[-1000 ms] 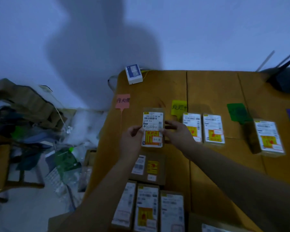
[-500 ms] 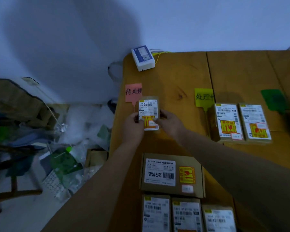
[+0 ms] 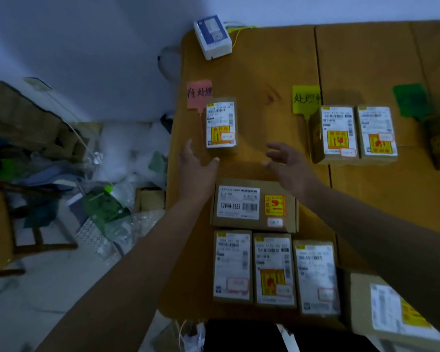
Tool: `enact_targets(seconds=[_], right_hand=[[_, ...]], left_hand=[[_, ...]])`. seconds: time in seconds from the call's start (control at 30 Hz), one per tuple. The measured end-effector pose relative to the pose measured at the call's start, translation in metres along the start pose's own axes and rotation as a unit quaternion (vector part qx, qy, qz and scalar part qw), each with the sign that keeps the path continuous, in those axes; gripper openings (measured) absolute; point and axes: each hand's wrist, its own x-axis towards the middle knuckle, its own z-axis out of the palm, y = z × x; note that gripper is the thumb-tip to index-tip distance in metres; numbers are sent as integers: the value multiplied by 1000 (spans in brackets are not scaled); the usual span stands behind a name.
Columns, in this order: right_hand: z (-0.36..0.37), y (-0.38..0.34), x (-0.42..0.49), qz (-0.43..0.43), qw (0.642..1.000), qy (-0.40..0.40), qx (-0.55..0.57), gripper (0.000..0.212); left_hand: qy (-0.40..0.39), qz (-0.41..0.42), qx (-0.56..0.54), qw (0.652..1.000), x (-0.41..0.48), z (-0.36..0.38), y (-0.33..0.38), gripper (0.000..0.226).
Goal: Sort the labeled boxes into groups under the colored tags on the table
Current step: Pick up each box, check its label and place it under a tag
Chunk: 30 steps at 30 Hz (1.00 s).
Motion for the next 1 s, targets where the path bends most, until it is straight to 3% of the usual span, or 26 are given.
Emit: enact_targets(seconds=[0.1, 0.17, 0.27, 0.4, 0.5, 0.63, 0.9, 1.0], right_hand=[[-20, 27, -24, -12, 991, 37, -131, 56], [-27, 41, -36, 17, 982, 75, -172, 55], [-30, 53, -49, 82, 982, 68, -154, 44], [-27, 58, -62, 86, 992, 24, -95, 40], [-37, 45, -71, 29, 995, 58, -71, 50], [-81, 11, -90, -38, 996, 82, -19, 60], [-195, -49, -137, -165, 979, 55, 106, 36], [-225, -60, -151, -193, 973, 37, 117, 37]], left_hand=[[-52, -68, 65, 994, -20, -2, -22, 83], [-81, -118, 54, 988, -33, 0, -34, 81], [-86, -143, 7, 986, -51, 7, -42, 68], [-67, -146, -86, 983, -66, 19, -38, 23], [-36, -97, -137, 985, -77, 18, -18, 16], [-15, -14, -193, 981, -100, 10, 32, 31], [-18, 94, -285, 954, -173, 6, 140, 40], [-12, 109, -304, 946, -195, 7, 165, 39]])
